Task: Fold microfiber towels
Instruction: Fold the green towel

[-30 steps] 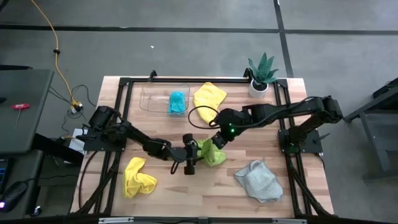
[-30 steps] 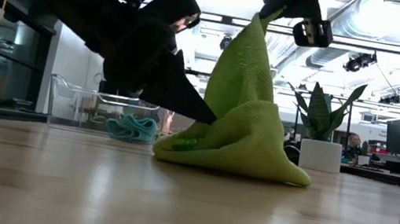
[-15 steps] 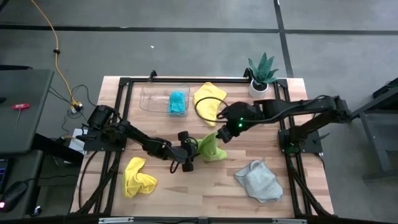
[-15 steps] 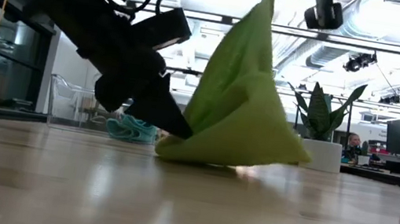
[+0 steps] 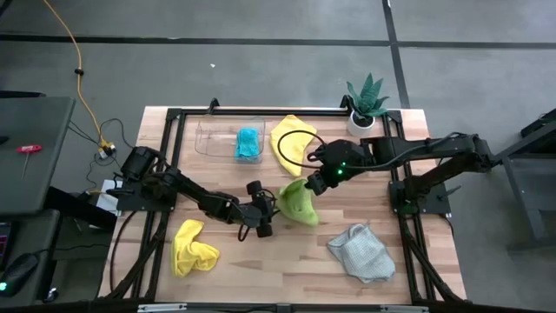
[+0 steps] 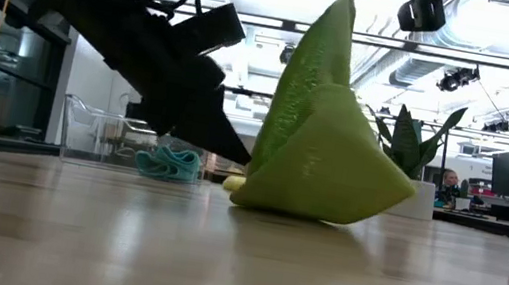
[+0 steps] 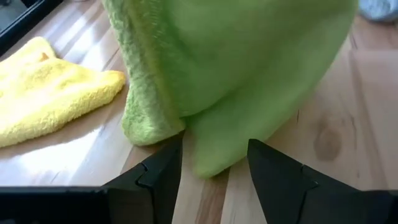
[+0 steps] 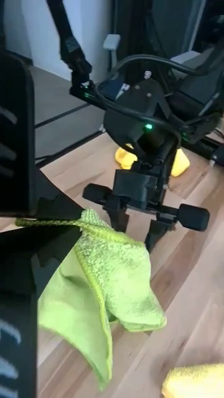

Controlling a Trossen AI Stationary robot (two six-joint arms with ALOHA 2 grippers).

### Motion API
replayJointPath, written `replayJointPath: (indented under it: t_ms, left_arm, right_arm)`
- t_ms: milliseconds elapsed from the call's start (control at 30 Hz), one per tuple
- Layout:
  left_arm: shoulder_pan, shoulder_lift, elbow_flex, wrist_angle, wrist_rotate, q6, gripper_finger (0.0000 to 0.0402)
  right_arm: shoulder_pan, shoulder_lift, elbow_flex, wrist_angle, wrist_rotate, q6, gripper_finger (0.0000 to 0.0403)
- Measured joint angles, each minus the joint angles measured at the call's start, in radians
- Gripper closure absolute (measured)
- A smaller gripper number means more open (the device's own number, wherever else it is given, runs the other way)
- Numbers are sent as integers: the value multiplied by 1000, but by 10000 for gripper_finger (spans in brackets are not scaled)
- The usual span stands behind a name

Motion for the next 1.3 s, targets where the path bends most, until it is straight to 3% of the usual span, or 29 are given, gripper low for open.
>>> replayJointPath:
  t_ms: [100,233,433,700,1067,1200,1300]
  left_arm:
    - [0,0,0,15,-30,-49,229]
    - [12,0,0,16,-147,-131,229]
    - [83,0,0,21,-157,-257,229]
    - [155,0,0,157,66,-152,229]
    - [138,3,0,77,93,-133,229]
    - [159,38,-1,142,57,-141,229]
    - [182,83,0,224,111,-159,229]
  right_arm:
    - [0,0,0,0,12,10,403]
    - [2,0,0,0,16,10,403]
    - [2,0,0,0,16,9,403]
    - [2,0,0,1,16,9,403]
    - [2,0,0,1,16,6,403]
    - [2,0,0,1,16,6,403]
    - [2,0,0,1,16,6,403]
